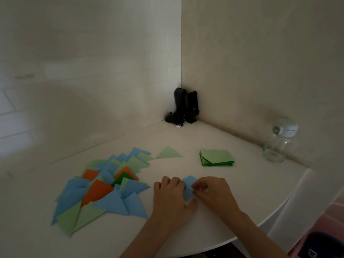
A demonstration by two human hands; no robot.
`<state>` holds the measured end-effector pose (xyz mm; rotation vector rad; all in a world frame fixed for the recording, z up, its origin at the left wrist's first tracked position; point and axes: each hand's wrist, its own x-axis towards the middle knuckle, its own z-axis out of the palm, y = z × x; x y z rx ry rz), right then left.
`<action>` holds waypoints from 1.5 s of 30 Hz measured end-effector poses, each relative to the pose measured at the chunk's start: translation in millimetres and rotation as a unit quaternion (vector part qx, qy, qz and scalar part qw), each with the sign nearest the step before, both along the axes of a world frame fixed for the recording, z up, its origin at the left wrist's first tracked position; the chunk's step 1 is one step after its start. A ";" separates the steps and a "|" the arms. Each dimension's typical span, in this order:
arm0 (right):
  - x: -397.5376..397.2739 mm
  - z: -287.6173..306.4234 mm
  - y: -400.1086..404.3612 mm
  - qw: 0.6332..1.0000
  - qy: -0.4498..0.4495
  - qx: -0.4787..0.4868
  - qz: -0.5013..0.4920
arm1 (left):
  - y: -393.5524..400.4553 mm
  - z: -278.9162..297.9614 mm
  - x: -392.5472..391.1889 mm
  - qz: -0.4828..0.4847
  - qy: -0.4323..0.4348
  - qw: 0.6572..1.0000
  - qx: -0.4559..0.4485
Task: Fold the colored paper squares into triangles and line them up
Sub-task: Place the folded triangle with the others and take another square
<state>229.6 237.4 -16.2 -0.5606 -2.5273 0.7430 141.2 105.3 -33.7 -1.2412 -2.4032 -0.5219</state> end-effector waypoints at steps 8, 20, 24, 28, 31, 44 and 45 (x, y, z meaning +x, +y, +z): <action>-1.0 0.2 0.4 0.998 0.016 0.053 -0.007 | -4.2 -6.4 -8.4 -0.014 -0.016 0.999 0.026; -12.8 -6.5 8.3 0.998 -0.064 0.002 -0.013 | -14.7 -4.4 -28.6 0.005 -0.114 0.991 0.067; -19.7 -6.4 8.2 0.998 -0.069 -0.003 -0.007 | -9.6 2.2 -30.4 0.068 -0.154 0.986 0.018; -26.5 -8.3 1.8 0.995 -0.083 -0.003 -0.048 | -4.1 5.1 -28.2 0.077 -0.236 0.965 0.089; -31.2 -12.9 -3.4 0.994 -0.082 0.019 -0.076 | 1.1 3.2 -24.5 0.094 -0.233 0.962 0.109; -34.3 -5.0 4.4 0.990 -0.085 -0.074 -0.079 | -5.6 -0.9 -32.0 0.057 -0.298 0.937 0.175; -34.7 -5.3 5.6 0.990 -0.084 -0.087 -0.076 | -7.7 -1.8 -32.9 0.047 -0.313 0.930 0.186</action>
